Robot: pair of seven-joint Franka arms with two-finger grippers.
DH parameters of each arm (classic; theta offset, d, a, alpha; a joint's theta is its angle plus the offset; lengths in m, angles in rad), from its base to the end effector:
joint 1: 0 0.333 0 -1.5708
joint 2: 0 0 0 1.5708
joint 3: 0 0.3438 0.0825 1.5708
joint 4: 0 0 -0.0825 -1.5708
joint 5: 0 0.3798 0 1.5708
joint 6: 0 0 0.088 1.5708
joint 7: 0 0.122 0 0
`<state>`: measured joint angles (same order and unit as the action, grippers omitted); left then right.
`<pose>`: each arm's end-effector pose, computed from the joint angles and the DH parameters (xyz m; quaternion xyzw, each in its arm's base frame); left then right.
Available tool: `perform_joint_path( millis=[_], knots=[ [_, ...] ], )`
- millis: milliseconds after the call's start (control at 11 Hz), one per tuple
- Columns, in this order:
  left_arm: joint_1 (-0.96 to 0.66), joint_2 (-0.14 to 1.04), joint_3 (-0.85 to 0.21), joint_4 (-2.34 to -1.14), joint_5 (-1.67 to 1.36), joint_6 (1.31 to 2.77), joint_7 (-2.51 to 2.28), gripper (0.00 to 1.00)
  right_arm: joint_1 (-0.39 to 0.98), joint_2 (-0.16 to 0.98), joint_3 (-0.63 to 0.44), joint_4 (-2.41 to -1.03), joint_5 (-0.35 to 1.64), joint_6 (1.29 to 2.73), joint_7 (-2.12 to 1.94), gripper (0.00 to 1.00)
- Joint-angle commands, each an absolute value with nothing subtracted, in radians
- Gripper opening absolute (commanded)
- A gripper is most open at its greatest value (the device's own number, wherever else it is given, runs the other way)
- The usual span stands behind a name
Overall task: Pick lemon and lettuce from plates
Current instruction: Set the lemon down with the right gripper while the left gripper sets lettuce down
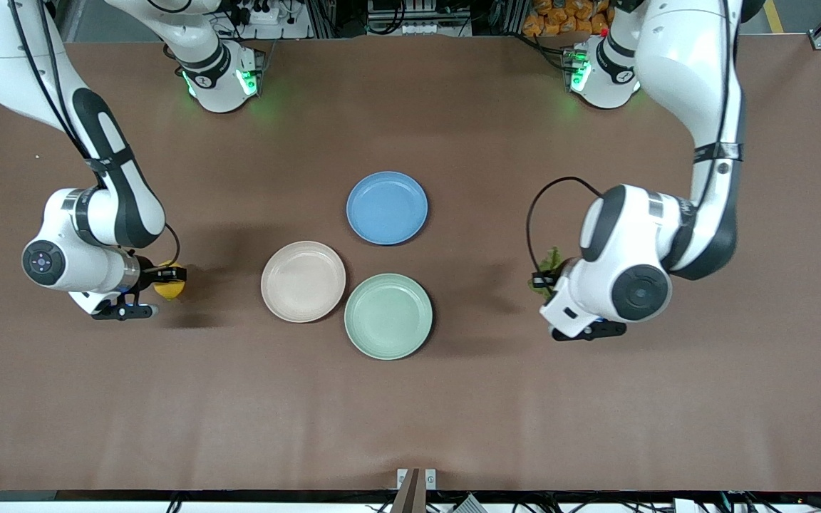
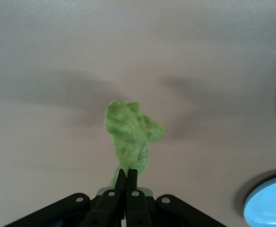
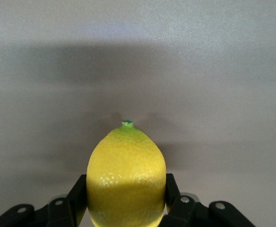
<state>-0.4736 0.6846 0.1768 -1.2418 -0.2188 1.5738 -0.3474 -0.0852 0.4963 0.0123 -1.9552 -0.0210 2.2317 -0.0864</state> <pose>0.6583 -0.2604 0.3525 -0.9836 -0.0341 0.1772 0.0070 0.5993 -0.0449 0.2174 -0.9939 -0.0136 0.1097 0.0042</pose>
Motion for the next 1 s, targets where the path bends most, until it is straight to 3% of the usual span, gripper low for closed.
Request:
perform_joint_path(
  millis=[0, 545, 909],
  knots=[
    [-0.437, 0.658, 0.173, -1.266, -0.16, 1.529, -0.281, 0.0, -0.095, 0.5, 0.026, -1.956, -0.102, 2.246, -0.095, 0.99],
    [-0.37, 0.663, 0.175, -1.279, -0.12, 1.519, -0.187, 0.0, -0.095, 0.434, 0.032, -1.982, -0.11, 2.212, -0.075, 1.0],
    [-0.315, 0.683, 0.173, -1.287, -0.11, 1.519, -0.103, 0.0, -0.095, 0.299, 0.034, -2.116, -0.109, 2.249, -0.075, 1.0]
  ],
)
